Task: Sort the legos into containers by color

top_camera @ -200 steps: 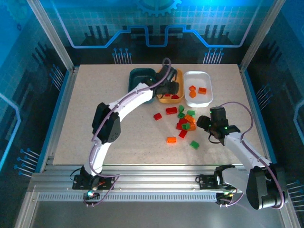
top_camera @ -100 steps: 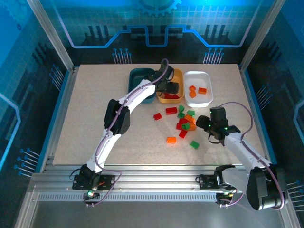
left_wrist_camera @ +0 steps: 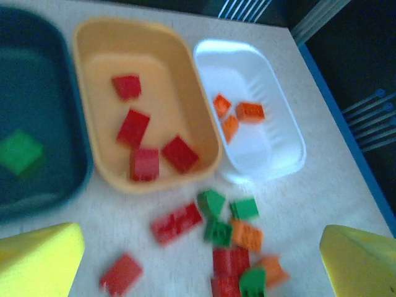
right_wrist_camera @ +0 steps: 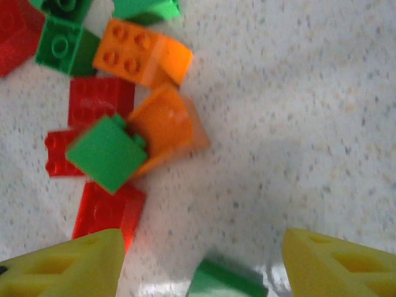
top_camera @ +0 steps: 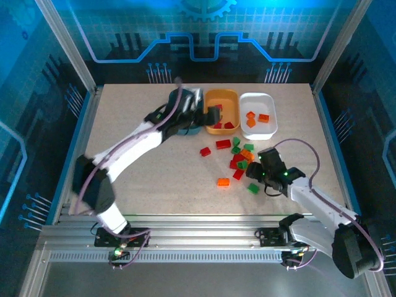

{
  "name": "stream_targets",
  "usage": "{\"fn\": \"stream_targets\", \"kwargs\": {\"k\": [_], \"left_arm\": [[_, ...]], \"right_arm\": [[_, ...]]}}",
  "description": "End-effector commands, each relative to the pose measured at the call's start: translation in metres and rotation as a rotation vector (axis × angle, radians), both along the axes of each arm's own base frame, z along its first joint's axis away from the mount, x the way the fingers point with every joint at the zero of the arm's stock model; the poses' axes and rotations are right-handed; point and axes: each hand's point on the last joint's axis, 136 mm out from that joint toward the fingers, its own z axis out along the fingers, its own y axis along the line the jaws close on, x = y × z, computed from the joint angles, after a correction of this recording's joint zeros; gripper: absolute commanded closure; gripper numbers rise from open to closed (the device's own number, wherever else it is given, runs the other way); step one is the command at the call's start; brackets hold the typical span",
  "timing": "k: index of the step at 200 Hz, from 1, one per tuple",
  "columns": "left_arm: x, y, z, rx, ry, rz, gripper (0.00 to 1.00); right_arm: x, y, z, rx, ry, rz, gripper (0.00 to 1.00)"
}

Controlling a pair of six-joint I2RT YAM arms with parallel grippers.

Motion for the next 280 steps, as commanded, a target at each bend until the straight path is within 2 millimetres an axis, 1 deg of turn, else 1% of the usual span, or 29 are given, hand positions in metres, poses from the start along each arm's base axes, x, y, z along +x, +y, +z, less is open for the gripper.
{"fn": "stream_targets", "kwargs": {"k": [1,19,26,35,45,58,69,89,117,162,212,230,251,280], "left_arm": [[-0.036,0.006,-0.054,-0.143,0.105,0.032,0.01],[-0.072,0.022,-0.102,-0.171,0.205,0.074,0.01],[-0.084,0.027,-0.119,-0.174,0.240,0.089,0.01],[-0.098,0.032,-0.135,-0.176,0.289,0.105,0.01],[-0.112,0.033,-0.146,-0.174,0.326,0.092,0.01],[-0.124,0.036,-0.152,-0.145,0.347,0.088,0.01],[-0.129,0.040,-0.152,-0.124,0.350,0.090,0.01],[-0.131,0.047,-0.150,-0.111,0.341,0.108,0.01],[-0.131,0.048,-0.152,-0.116,0.347,0.119,0.01],[-0.131,0.053,-0.151,-0.074,0.337,0.123,0.01],[-0.130,0.057,-0.147,-0.061,0.313,0.127,0.01],[-0.129,0.056,-0.145,-0.063,0.307,0.122,0.01],[-0.127,0.054,-0.145,-0.063,0.307,0.121,0.01],[-0.127,0.054,-0.145,-0.060,0.306,0.119,0.01]], "right_arm": [[-0.045,-0.014,-0.020,-0.045,0.126,-0.075,0.29],[-0.060,-0.010,-0.027,-0.028,0.142,-0.081,0.29],[-0.061,-0.007,-0.029,-0.017,0.134,-0.076,0.30],[-0.061,-0.002,-0.033,-0.012,0.140,-0.058,0.32],[-0.060,0.001,-0.035,-0.017,0.156,-0.049,0.34],[-0.059,0.005,-0.039,-0.026,0.171,-0.035,0.35],[-0.056,0.012,-0.041,-0.018,0.172,-0.012,0.36],[-0.052,0.020,-0.043,-0.018,0.179,0.010,0.41],[-0.045,0.026,-0.042,-0.045,0.193,0.028,0.41],[-0.029,0.033,-0.038,-0.063,0.159,0.057,0.38],[-0.027,0.040,-0.029,-0.048,0.135,0.086,0.38],[-0.026,0.040,-0.024,-0.057,0.119,0.090,0.36],[-0.026,0.035,-0.027,-0.074,0.131,0.065,0.29],[-0.024,0.038,-0.034,-0.071,0.160,0.042,0.29]]}}
